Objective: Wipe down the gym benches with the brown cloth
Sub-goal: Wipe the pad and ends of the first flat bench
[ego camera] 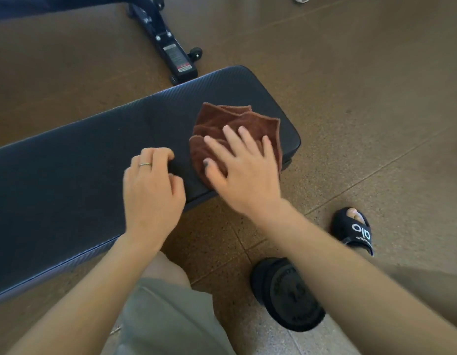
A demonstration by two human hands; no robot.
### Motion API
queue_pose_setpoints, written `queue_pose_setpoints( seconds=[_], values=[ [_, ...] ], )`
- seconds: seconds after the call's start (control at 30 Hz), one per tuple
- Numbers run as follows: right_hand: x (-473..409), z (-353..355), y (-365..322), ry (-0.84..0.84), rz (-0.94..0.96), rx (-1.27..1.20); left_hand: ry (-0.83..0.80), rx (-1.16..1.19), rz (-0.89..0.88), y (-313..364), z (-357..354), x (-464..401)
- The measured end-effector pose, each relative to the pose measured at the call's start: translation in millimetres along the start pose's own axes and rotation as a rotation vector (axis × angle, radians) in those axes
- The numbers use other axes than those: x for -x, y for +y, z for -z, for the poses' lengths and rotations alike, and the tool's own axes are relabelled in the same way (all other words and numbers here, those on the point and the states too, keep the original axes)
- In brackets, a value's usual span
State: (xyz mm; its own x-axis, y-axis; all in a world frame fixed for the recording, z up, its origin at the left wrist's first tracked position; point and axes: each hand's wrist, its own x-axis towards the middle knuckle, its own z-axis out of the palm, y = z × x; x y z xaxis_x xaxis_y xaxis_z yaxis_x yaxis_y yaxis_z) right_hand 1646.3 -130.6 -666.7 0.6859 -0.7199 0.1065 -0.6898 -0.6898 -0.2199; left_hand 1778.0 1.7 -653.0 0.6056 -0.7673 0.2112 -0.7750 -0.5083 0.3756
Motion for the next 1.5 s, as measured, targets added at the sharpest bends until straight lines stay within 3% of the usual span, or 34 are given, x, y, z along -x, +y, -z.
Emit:
queue_pose_setpoints(
  seconds=[0.1, 0.2, 0.3, 0.43, 0.57, 0.67, 0.8, 1.0, 1.13, 1.23, 1.3, 1.4, 1.5],
  values=[
    [-49, 19, 44, -0.070, -0.218, -0.018, -0.019, -0.208, 0.028, -25, 16, 7],
    [-60, 19, 41, -0.118, -0.312, 0.005, -0.069, -0.224, 0.103, -38, 16, 12],
    [-18, 7, -2, 0.014, -0.216, 0.028, -0.064, -0.270, 0.095, -37, 12, 14],
    [28, -5, -56, -0.005, -0.023, -0.037, -0.059, -0.291, 0.084, -38, 10, 14],
    [11, -3, -20, -0.008, 0.140, 0.009, -0.064, -0.278, 0.078, -40, 10, 14],
    [-39, 10, 29, 0.056, -0.007, 0.042, -0.065, -0.269, 0.078, -41, 11, 13],
    [-62, 15, 29, -0.049, -0.234, 0.021, -0.064, -0.284, 0.089, -39, 10, 13],
    [18, -8, -69, 0.007, -0.001, -0.013, -0.074, -0.295, 0.069, -42, 10, 13],
    [23, -11, -52, 0.009, 0.088, -0.005, -0.065, -0.245, 0.056, -49, 11, 16],
    [-6, 3, -1, 0.087, 0.008, 0.040, -0.047, -0.193, 0.050, -53, 12, 16],
    [-27, 13, 22, 0.040, -0.130, 0.027, -0.048, -0.191, 0.060, -52, 11, 15],
    [-29, 10, 4, -0.003, -0.268, 0.032, -0.047, -0.235, 0.072, -47, 9, 15],
    [-1, 1, -44, 0.042, -0.102, -0.002, -0.060, -0.281, 0.081, -46, 8, 14]
  ],
)
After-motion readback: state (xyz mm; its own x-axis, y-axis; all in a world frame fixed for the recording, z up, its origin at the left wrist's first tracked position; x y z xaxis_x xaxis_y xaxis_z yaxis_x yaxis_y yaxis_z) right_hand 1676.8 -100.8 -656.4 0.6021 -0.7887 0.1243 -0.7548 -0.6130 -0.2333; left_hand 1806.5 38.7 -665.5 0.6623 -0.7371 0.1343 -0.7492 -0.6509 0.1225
